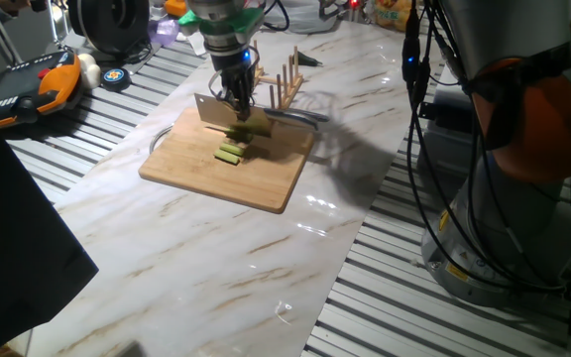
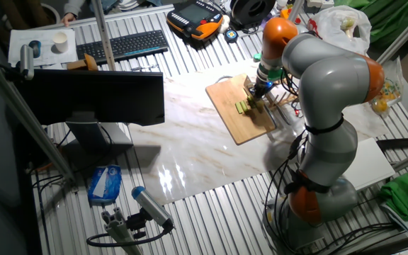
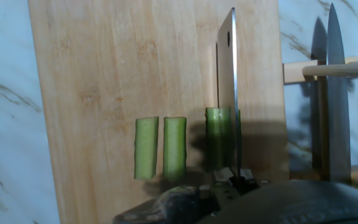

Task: Cut the cucumber into segments

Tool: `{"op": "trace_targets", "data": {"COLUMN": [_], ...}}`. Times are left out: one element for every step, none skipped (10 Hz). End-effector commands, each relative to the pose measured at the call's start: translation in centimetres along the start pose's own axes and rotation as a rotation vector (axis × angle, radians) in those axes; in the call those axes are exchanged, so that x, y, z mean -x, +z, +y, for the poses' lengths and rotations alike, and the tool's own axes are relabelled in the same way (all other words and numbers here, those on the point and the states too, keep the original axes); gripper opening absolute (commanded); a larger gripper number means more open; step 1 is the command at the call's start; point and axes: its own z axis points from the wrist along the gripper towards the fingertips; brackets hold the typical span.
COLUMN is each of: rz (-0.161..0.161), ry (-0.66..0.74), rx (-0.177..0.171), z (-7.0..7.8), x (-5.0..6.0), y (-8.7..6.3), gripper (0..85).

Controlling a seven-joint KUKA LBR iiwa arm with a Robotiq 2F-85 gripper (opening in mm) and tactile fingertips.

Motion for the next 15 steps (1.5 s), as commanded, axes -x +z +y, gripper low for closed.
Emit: {"op": "trace_targets", "data": {"rz": [0.003, 0.005, 0.005, 0.004, 0.003, 0.002, 0.002, 0.002, 0.002, 0.002, 0.004, 0.004, 0.004, 0.004, 0.002], "ry": [0.001, 0.001, 0.000, 0.002, 0.003, 0.004, 0.004, 0.004, 0.004, 0.004, 0.005, 0.006, 0.006, 0.006, 0.006], "rx": [0.009, 0.013, 0.016, 0.018, 0.019, 0.015, 0.015, 0.015, 0.010, 0.005, 0.002, 0.002, -0.001, 0.001, -0.001], "z": [0.02, 0.03, 0.05, 0.10, 0.21, 0.33, 0.38, 0.39, 0.39, 0.40, 0.40, 0.41, 0.43, 0.48, 0.51], "x": [-0.01, -0.01, 0.00, 0.01, -0.01, -0.05, -0.07, -0.07, -0.06, -0.06, -0.05, -0.05, -0.03, -0.03, -0.06], "y": [0.02, 0.01, 0.02, 0.06, 0.14, 0.23, 0.28, 0.29, 0.31, 0.32, 0.33, 0.37, 0.40, 0.47, 0.56], "gripper": [0.7, 0.7, 0.7, 0.7, 0.7, 0.7, 0.7, 0.7, 0.7, 0.7, 0.7, 0.7, 0.7, 0.7, 0.7]}}
